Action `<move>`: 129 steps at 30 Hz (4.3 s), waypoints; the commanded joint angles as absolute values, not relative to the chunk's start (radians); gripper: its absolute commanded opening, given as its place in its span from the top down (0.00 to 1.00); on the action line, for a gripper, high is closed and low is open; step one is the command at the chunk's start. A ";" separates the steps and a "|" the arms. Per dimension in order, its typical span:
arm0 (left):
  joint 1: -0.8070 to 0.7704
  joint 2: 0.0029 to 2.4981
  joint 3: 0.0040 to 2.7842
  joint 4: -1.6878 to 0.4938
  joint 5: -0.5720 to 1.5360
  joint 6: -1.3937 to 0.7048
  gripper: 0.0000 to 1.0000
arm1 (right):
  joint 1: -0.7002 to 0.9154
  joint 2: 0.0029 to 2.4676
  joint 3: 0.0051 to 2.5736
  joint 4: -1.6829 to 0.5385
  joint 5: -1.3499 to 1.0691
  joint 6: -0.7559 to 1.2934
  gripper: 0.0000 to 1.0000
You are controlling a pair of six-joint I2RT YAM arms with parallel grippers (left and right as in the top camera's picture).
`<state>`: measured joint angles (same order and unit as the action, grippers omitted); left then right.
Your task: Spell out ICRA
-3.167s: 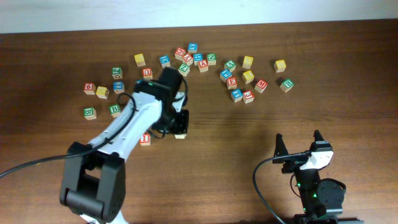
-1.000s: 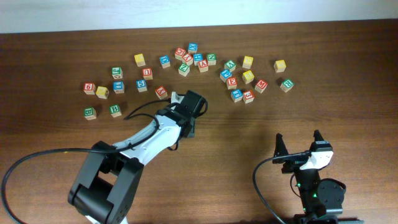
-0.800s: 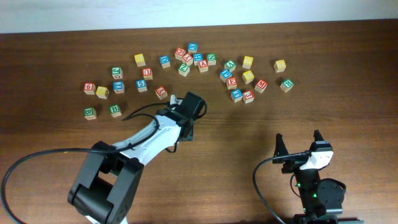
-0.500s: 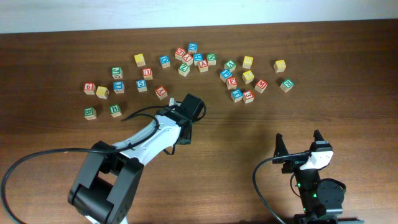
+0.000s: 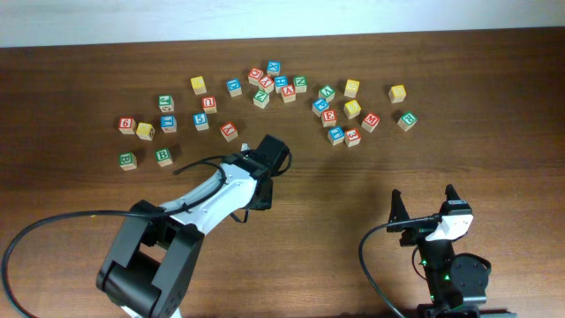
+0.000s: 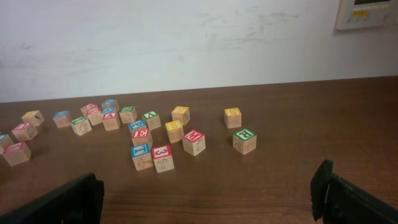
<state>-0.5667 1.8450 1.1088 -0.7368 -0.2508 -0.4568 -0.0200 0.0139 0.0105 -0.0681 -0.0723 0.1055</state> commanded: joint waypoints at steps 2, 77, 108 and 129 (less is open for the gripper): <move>-0.567 1.847 1.102 -0.739 -0.243 -0.452 0.69 | -0.027 0.007 0.006 -0.074 -0.070 0.109 0.02; -0.508 1.847 1.105 -0.577 -0.355 -0.492 0.80 | -0.027 0.007 0.006 -0.074 -0.070 0.109 0.02; -0.507 1.849 1.181 -0.753 -0.083 -0.378 1.00 | -0.027 0.007 0.006 -0.074 -0.070 0.109 0.02; -0.508 1.849 1.130 -0.719 -0.240 -0.550 0.94 | -0.027 0.007 0.006 -0.074 -0.070 0.109 0.02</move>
